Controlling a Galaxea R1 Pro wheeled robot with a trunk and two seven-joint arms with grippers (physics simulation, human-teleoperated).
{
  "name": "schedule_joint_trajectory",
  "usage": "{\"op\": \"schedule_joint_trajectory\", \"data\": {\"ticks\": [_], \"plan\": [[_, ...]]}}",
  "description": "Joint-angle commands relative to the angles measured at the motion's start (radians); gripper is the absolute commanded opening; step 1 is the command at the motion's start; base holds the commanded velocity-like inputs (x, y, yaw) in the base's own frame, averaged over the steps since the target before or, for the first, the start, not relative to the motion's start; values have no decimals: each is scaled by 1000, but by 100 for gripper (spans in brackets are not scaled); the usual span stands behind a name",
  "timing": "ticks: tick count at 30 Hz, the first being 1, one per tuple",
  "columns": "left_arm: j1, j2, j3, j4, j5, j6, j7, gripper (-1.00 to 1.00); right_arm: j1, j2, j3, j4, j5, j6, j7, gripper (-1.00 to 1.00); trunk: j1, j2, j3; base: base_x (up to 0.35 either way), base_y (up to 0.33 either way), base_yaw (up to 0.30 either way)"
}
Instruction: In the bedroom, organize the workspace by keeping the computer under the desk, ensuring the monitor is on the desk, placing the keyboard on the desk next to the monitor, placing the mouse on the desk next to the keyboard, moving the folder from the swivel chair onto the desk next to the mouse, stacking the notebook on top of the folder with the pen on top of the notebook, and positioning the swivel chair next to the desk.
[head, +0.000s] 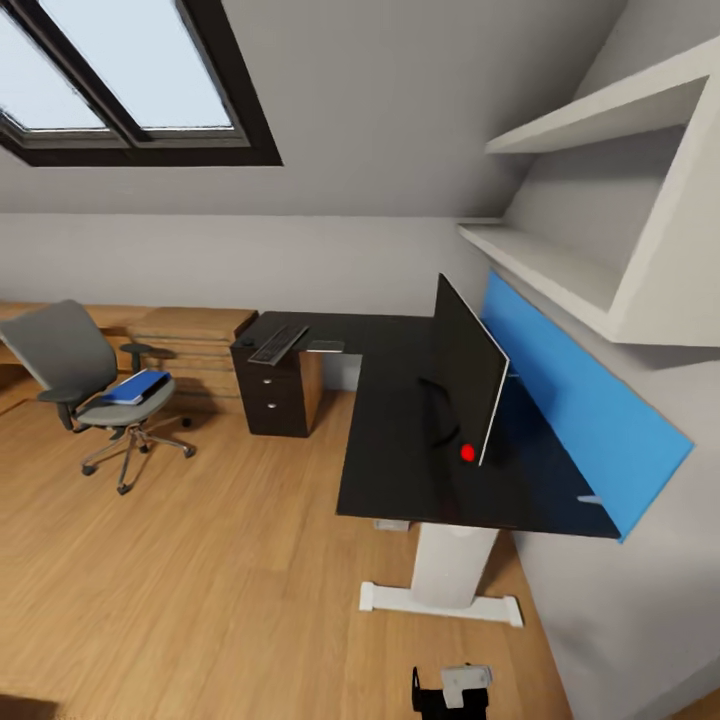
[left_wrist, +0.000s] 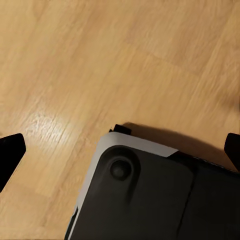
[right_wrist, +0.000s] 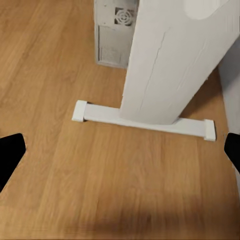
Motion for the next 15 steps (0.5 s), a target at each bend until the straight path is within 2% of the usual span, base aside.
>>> {"op": "schedule_joint_trajectory", "data": {"ticks": [1,12,15], "plan": [[0,1,-9,-1,4,-2,8,100,-1,1,9,2,-10,-5,-2,100,1,-2,-2,117,315,245],[0,0,-11,0,5,-4,8,100,-1,1,10,2,-8,-9,-2,100,1,-2,-2,152,311,273],[0,0,-11,1,5,-4,8,100,-1,1,10,2,-8,-9,-2,100,1,-2,-2,196,301,166]]}}
